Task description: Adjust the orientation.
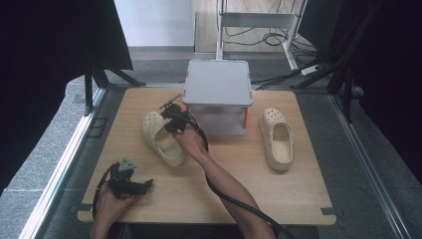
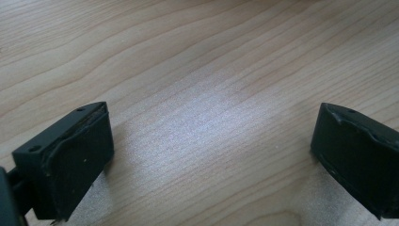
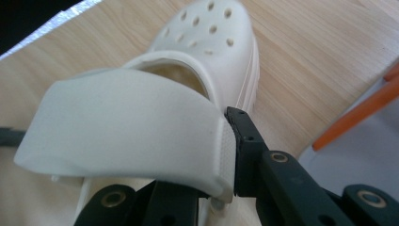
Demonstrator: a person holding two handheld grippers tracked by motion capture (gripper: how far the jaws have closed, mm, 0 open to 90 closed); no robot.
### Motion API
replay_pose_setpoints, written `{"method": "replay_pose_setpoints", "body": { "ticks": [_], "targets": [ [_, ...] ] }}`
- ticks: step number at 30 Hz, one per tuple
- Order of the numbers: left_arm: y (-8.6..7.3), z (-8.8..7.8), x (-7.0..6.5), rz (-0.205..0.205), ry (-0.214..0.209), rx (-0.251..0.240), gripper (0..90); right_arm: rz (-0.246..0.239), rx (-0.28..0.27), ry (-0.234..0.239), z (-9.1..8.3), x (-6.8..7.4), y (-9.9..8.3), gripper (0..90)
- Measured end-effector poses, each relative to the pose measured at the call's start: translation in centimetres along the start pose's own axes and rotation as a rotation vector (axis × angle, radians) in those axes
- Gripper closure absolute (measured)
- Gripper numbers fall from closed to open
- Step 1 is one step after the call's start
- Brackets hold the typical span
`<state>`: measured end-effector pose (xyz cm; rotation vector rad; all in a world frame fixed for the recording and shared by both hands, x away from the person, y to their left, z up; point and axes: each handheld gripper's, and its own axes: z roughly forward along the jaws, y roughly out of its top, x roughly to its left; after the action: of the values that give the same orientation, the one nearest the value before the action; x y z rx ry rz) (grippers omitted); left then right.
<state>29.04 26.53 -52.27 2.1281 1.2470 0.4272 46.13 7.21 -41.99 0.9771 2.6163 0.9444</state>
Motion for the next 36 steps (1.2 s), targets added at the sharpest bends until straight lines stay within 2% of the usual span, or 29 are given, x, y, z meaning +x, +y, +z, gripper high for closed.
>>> {"method": "replay_pose_setpoints", "body": {
  "ticks": [8,10,11,12,13,18,20,24,29,31,36],
  "targets": [
    [0.0,0.0,0.0,0.000,0.000,0.001,0.0,-0.002,-0.033,0.073,-4.0,-0.3,-1.4,82.4],
    [0.0,0.0,0.0,0.000,0.000,0.001,0.0,0.008,-0.045,0.115,-5.5,-0.3,-2.0,82.6],
    [0.0,0.0,0.0,0.000,0.000,0.001,0.0,0.008,-0.045,0.115,-5.5,-0.3,-2.0,82.6],
    [0.0,0.0,0.0,-0.001,-0.001,0.001,0.0,0.005,-0.054,0.131,-6.5,-0.2,-2.5,82.6],
    [0.0,0.0,0.0,-0.001,0.000,0.001,0.0,0.005,-0.054,0.131,-6.5,-0.2,-2.5,82.6],
    [0.0,0.0,0.0,-0.001,-0.001,0.001,0.0,-0.006,-0.063,0.162,-9.4,0.3,-3.9,82.8],
    [0.0,0.0,0.0,0.000,-0.001,0.002,0.0,-0.006,-0.066,0.171,-9.9,0.3,-4.2,82.8],
    [0.0,0.0,0.0,0.000,-0.001,0.003,0.0,-0.011,-0.070,0.189,-12.2,0.8,-5.8,82.7],
    [0.0,0.0,0.0,0.000,-0.001,0.002,0.0,-0.013,-0.086,0.205,-13.8,1.1,-7.0,82.7],
    [0.0,0.0,0.0,0.000,0.000,0.002,0.0,-0.015,-0.094,0.219,-15.2,1.5,-8.0,82.7],
    [0.0,0.0,0.0,-0.003,0.002,0.004,0.0,-0.012,-0.103,0.240,-16.5,2.1,-9.5,82.7]
  ]
}}
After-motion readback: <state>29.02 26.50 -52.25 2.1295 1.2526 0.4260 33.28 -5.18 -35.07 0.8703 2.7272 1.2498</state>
